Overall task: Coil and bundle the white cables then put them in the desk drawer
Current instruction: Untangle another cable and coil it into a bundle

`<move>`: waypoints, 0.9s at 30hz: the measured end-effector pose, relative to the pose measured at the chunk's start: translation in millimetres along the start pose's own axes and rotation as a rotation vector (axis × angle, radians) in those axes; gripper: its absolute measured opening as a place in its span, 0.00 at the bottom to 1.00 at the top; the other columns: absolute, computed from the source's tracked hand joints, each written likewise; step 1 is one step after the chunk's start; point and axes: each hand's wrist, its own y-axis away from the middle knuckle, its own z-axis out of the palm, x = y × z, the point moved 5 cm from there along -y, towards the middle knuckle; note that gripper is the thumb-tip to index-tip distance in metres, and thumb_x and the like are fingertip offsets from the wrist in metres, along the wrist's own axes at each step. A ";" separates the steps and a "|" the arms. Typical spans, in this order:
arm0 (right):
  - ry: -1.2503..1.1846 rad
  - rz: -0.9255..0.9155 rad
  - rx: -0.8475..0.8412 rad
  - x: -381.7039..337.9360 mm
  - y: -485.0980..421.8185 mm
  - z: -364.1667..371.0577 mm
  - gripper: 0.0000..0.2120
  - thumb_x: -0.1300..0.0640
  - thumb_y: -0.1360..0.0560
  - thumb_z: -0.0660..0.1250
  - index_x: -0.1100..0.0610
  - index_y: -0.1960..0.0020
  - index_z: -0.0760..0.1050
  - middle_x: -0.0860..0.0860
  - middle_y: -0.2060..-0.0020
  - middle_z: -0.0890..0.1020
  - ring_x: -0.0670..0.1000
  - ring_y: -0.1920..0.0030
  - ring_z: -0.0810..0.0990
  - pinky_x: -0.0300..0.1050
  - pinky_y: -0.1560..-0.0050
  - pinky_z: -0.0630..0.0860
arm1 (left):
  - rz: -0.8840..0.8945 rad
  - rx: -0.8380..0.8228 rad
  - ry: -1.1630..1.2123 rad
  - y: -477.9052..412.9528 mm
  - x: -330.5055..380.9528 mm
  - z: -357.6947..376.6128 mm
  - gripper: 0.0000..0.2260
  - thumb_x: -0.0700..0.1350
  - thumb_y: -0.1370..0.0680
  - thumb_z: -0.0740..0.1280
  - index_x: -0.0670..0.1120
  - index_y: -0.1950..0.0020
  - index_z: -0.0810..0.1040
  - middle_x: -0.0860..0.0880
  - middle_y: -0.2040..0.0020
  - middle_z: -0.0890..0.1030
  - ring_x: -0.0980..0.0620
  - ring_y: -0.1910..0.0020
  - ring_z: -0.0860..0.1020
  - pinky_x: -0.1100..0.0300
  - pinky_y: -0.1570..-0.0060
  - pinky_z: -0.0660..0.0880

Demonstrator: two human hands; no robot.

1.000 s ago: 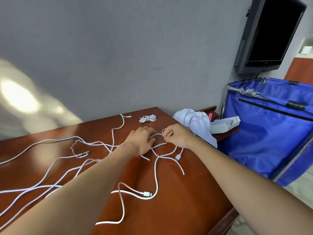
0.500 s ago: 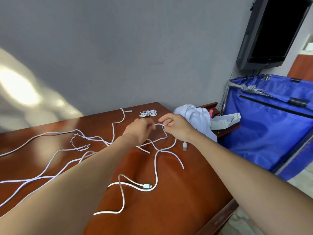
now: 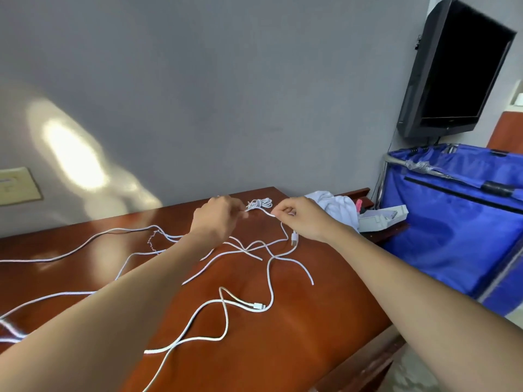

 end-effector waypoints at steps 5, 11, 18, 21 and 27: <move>0.033 -0.034 -0.062 -22.1 3.6 10.5 0.09 0.53 0.18 0.66 0.49 0.43 0.85 0.44 0.48 0.84 0.43 0.51 0.81 0.39 0.45 0.77 | -0.033 0.029 -0.055 20.9 -14.8 -27.7 0.05 0.53 0.18 0.68 0.57 0.49 0.84 0.52 0.48 0.85 0.44 0.45 0.81 0.53 0.50 0.72; -0.087 -0.080 -0.093 -66.8 9.7 29.6 0.11 0.61 0.20 0.69 0.46 0.53 0.84 0.49 0.59 0.85 0.47 0.61 0.83 0.40 0.57 0.77 | -0.034 0.060 -0.124 54.1 -49.0 -57.1 0.07 0.54 0.17 0.65 0.57 0.48 0.83 0.55 0.49 0.85 0.47 0.48 0.82 0.53 0.51 0.75; -0.124 -0.123 -0.197 -122.9 17.1 72.3 0.11 0.64 0.19 0.67 0.54 0.46 0.87 0.44 0.59 0.86 0.49 0.58 0.86 0.40 0.59 0.83 | -0.144 -0.040 -0.068 92.8 -90.0 -78.7 0.16 0.55 0.17 0.64 0.55 0.30 0.75 0.51 0.34 0.81 0.46 0.37 0.79 0.53 0.40 0.74; -0.175 -0.129 -0.217 -147.2 16.9 95.8 0.10 0.65 0.19 0.67 0.57 0.45 0.86 0.53 0.60 0.86 0.51 0.58 0.86 0.44 0.59 0.85 | -0.155 -0.047 -0.096 112.8 -104.6 -87.6 0.23 0.60 0.17 0.60 0.54 0.23 0.68 0.54 0.28 0.74 0.47 0.33 0.77 0.56 0.42 0.71; -0.266 -0.129 -0.261 -191.7 15.0 144.4 0.10 0.66 0.18 0.65 0.62 0.43 0.85 0.52 0.62 0.82 0.47 0.62 0.83 0.49 0.56 0.86 | -0.110 -0.130 -0.159 154.1 -142.4 -102.9 0.37 0.71 0.29 0.50 0.52 0.27 0.74 0.50 0.32 0.78 0.47 0.32 0.74 0.49 0.33 0.72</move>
